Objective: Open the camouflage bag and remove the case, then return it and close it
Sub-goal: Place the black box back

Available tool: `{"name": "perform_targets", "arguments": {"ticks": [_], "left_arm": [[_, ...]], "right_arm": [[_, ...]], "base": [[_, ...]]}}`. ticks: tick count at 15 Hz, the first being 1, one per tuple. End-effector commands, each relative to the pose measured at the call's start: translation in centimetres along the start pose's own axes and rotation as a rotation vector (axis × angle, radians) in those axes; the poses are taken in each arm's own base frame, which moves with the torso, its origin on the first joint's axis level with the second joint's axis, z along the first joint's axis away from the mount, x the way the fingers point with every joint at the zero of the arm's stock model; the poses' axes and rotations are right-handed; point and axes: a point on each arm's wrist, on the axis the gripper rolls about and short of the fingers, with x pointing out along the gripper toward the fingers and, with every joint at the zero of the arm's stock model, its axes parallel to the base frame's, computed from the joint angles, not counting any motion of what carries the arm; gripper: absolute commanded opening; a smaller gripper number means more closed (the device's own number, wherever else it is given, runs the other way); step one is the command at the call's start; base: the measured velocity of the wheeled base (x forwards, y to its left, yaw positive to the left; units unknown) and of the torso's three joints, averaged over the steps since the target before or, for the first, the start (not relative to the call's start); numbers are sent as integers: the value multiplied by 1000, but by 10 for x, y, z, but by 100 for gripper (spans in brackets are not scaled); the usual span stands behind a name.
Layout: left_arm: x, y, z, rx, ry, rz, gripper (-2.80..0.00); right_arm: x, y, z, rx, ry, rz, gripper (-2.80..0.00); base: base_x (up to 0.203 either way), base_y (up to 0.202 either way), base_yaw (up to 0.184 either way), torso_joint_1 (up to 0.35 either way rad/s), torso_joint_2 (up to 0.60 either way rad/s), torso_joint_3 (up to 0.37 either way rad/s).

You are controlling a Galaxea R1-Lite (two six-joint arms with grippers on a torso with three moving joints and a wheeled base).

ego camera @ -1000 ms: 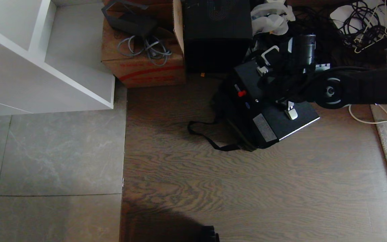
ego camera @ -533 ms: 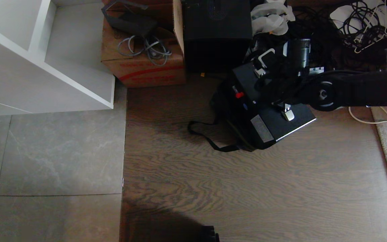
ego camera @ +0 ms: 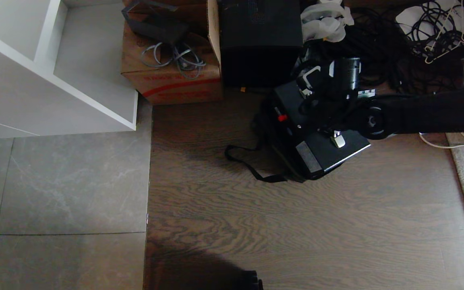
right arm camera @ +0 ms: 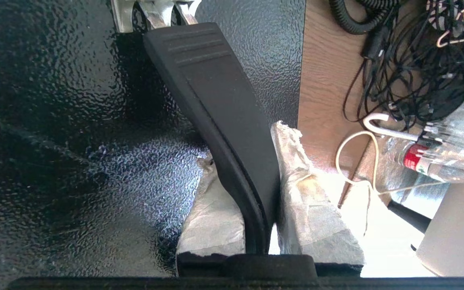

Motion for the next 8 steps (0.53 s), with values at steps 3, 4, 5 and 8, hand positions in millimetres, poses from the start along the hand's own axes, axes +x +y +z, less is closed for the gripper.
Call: {"name": "perform_targets", "arguments": {"ticks": [3,4,5,8], "left_arm": [[1,0,-3,0,10,0,-280],[1,0,-3,0,10,0,-280],[1,0,-3,0,10,0,-280],[1,0,-3,0,10,0,-280]], "right_arm": [[7,10,-4,-16,13,3,-280],[9,13,-5,-16,13,4,-280],[10,15,-6,-21,18,6,-280],[15,24,-11,-34,29,14,-280]], "base": [[0,0,0,0,0,0],[0,0,0,0,0,0],[0,0,0,0,0,0],[0,0,0,0,0,0]]}}
